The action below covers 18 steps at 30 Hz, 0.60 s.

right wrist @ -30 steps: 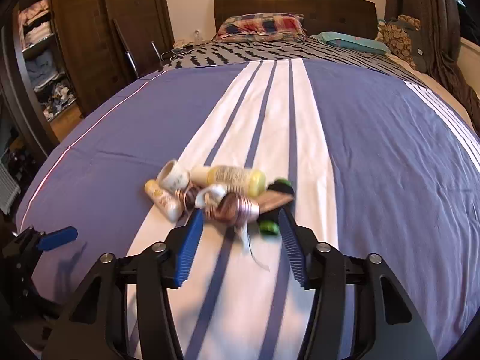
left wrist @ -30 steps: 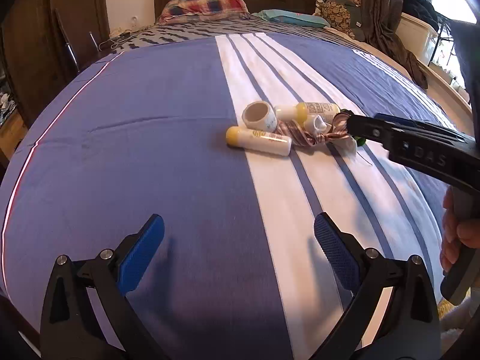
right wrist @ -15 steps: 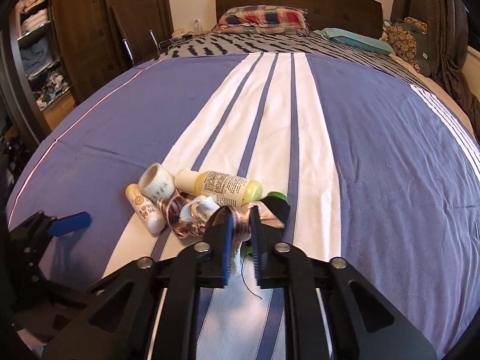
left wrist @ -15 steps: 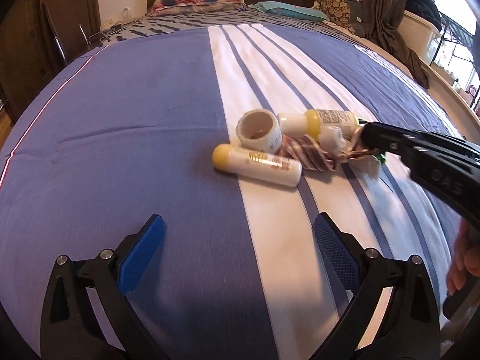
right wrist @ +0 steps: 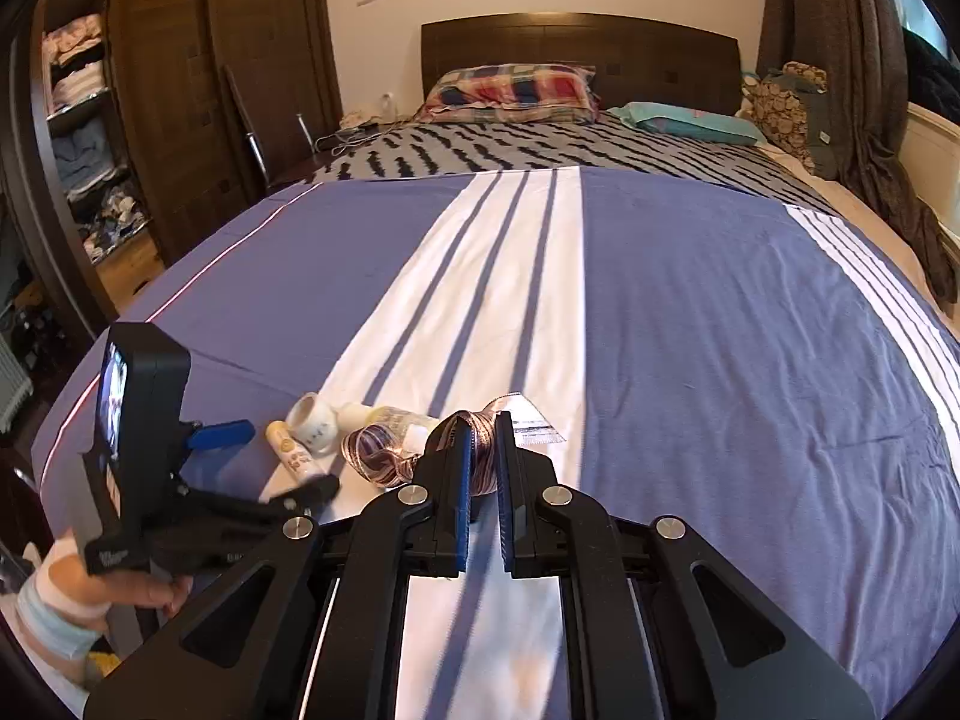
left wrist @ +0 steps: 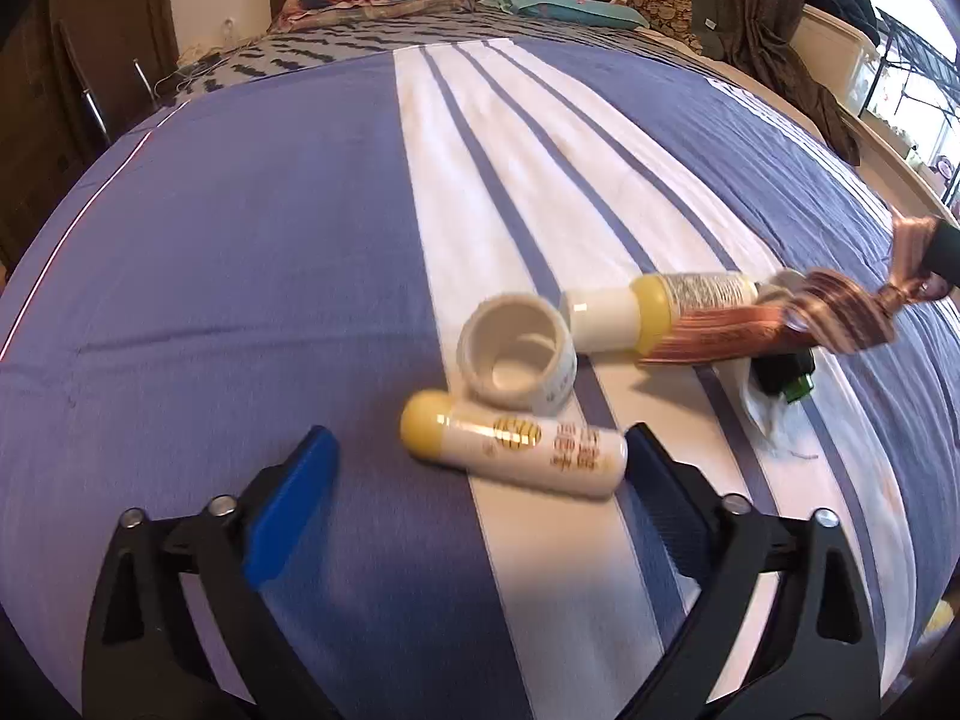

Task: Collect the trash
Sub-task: 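Grasp the white yellow-capped tube with the left tool while the right tool grasps the brown ribbon, then lower the tube and ribbon into the black bin and open both tools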

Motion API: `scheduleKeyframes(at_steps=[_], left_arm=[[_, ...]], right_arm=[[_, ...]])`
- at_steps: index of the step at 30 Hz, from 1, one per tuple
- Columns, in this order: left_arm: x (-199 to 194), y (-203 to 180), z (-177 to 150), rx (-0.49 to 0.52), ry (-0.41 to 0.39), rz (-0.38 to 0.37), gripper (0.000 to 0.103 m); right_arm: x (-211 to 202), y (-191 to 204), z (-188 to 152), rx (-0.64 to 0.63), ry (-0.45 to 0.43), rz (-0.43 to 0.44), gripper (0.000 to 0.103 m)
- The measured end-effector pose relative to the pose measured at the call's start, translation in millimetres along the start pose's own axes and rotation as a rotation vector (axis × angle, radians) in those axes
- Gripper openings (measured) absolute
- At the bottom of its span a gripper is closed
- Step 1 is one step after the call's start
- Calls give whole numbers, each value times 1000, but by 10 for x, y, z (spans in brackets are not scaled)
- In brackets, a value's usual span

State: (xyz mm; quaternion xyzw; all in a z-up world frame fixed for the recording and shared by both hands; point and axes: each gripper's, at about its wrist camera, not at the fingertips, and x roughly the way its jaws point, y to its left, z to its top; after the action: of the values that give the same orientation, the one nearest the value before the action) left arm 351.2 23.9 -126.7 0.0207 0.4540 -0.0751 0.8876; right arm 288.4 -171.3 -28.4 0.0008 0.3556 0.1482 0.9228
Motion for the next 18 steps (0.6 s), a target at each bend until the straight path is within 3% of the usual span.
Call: scheduleKeyframes(at_steps=[5,13,18], left_arm=[[9,-56,33,26,-10,-12,65],[-155,-116,-100,20,-12,-5,65],[-522,-206,-283,28,-40,3,65]], right_arm=[[-105,-133,31,32,-26,-10,9],[-432,-207,45,29,-81,-23,9],[-662,-215,-23,27,-101,-19,9]])
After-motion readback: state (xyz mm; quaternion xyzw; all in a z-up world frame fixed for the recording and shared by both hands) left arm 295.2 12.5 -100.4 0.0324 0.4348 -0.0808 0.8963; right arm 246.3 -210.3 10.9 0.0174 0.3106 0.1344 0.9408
